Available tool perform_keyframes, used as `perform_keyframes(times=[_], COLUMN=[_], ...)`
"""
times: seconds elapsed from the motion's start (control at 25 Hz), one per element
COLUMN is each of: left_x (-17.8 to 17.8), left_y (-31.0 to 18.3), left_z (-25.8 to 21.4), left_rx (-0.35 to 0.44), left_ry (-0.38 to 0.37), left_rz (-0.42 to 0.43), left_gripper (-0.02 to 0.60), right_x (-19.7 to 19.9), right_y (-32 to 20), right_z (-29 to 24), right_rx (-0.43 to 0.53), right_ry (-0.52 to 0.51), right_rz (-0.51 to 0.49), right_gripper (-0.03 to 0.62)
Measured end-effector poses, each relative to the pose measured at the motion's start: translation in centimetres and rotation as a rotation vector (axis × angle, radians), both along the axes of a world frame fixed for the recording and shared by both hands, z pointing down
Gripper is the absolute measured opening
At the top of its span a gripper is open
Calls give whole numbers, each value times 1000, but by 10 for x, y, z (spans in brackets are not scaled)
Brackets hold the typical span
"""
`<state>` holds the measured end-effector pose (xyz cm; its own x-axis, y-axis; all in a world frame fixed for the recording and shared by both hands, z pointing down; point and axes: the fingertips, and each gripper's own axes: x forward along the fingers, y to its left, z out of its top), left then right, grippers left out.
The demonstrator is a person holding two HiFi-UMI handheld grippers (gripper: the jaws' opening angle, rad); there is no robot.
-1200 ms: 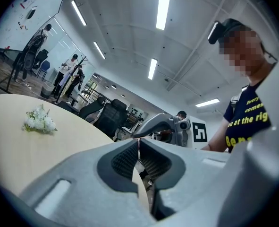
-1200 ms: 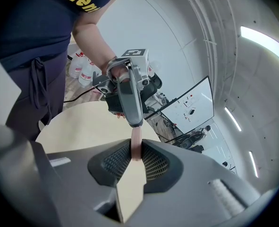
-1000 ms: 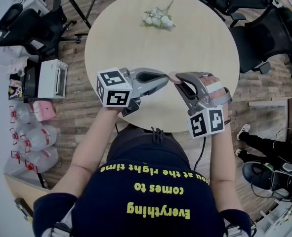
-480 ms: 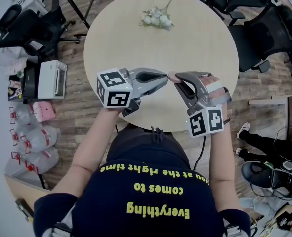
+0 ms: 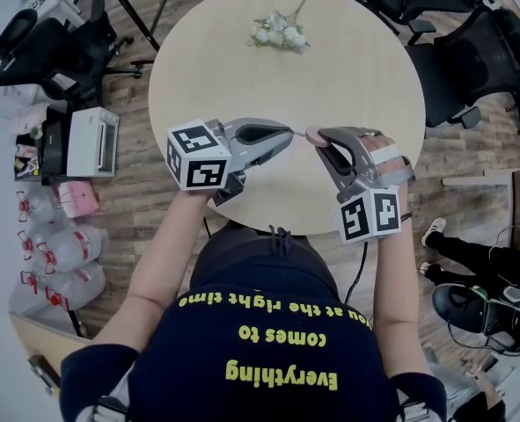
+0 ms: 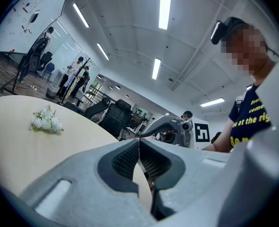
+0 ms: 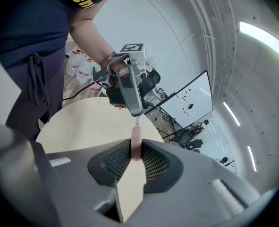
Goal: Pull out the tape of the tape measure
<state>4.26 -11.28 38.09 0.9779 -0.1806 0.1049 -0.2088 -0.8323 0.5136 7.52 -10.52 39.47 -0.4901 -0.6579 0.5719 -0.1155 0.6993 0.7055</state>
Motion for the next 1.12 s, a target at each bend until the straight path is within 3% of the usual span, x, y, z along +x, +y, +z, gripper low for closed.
perform_keyframes(times=[0.68,1.12], left_x=[-24,-45], left_y=[-15,-25], left_z=[4,10], left_rx=[-19,-34], left_ry=[-4,-15], left_rz=[-60,-121], left_gripper=[8,8], right_x=[17,42], right_y=[-7,-15], right_z=[10,10], right_rx=[-47,-10], right_ry=[12,35], right_rz=[46,97], right_gripper=[81,83])
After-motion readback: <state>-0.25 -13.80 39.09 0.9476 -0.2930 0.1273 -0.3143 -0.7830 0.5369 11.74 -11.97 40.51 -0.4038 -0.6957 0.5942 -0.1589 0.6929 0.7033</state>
